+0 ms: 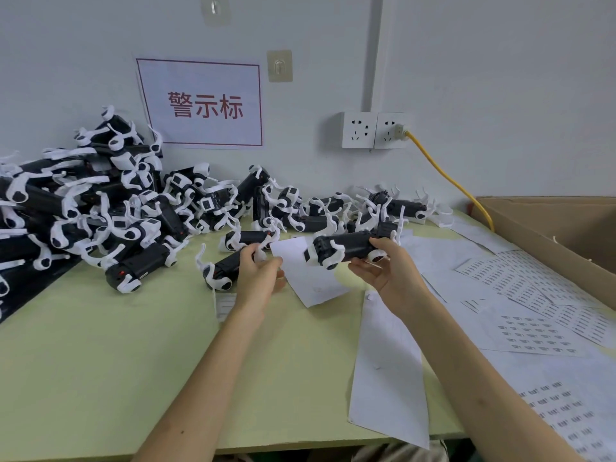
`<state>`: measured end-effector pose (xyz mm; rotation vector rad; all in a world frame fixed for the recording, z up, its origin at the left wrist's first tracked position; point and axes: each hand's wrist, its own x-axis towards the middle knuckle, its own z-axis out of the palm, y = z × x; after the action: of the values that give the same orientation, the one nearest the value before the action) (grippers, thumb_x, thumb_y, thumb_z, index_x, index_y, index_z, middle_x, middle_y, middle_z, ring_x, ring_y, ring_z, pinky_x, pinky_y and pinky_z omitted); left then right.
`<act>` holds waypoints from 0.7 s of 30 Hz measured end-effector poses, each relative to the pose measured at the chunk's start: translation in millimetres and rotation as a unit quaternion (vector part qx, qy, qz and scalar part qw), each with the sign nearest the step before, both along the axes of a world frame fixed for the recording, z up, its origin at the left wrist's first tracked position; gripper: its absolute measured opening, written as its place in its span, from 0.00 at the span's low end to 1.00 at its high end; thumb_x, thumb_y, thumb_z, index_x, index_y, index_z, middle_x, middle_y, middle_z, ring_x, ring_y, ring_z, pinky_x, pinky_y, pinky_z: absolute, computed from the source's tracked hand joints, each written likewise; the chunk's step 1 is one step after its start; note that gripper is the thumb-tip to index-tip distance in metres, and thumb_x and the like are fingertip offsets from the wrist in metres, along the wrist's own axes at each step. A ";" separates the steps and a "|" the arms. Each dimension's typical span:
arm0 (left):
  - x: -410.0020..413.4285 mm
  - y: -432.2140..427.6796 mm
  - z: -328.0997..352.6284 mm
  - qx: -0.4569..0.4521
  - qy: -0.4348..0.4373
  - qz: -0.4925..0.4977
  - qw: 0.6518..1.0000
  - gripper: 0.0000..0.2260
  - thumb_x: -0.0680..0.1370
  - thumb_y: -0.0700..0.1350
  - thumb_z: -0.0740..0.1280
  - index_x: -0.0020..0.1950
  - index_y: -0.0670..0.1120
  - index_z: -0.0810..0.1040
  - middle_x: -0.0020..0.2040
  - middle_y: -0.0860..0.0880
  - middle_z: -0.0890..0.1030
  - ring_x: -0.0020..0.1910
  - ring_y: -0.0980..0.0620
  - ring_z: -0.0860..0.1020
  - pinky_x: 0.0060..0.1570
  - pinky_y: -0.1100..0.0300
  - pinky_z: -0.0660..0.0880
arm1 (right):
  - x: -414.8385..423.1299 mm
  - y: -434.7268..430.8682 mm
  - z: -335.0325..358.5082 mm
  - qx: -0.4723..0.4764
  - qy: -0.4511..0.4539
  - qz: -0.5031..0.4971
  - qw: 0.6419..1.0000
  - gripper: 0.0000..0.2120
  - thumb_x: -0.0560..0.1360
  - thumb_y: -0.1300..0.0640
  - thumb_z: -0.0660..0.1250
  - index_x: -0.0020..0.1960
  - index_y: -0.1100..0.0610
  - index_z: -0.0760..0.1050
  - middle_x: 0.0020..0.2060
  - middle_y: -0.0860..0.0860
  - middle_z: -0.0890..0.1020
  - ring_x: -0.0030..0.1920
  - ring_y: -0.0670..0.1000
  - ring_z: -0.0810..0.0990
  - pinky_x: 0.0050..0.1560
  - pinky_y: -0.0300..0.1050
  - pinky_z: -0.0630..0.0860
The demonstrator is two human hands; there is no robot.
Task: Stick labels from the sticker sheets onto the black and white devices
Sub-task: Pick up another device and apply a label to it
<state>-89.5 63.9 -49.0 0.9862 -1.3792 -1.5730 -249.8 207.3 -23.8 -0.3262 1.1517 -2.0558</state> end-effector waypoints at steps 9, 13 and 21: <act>-4.1 11.5 -0.3 -0.167 -0.052 0.078 0.982 0.02 0.82 0.43 0.66 0.53 0.47 0.78 0.47 0.35 0.83 0.42 0.38 0.81 0.52 0.42 0.79 | 2.3 2.7 3.0 -0.001 -0.008 0.008 1.000 0.02 0.79 0.64 0.67 0.51 0.61 0.75 0.40 0.59 0.77 0.32 0.59 0.84 0.37 0.49 0.84; -2.9 16.6 2.4 -0.222 -0.024 0.094 0.970 0.02 0.83 0.43 0.66 0.53 0.47 0.77 0.44 0.35 0.81 0.44 0.35 0.80 0.48 0.41 0.79 | 0.8 3.2 2.0 0.041 0.028 0.055 0.997 0.03 0.77 0.63 0.68 0.50 0.63 0.77 0.32 0.57 0.78 0.29 0.56 0.81 0.35 0.46 0.82; -2.6 16.1 1.0 -0.222 -0.001 0.087 0.971 0.01 0.82 0.42 0.66 0.51 0.47 0.77 0.45 0.35 0.82 0.39 0.40 0.79 0.49 0.37 0.80 | -25.1 23.3 20.7 -0.161 -0.076 -0.026 0.984 0.05 0.78 0.64 0.68 0.53 0.65 0.76 0.37 0.59 0.81 0.35 0.56 0.85 0.37 0.45 0.84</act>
<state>-92.1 80.0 -48.0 0.8052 -1.5144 -1.0681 -274.8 230.6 -3.1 -0.2897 0.7429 -2.2721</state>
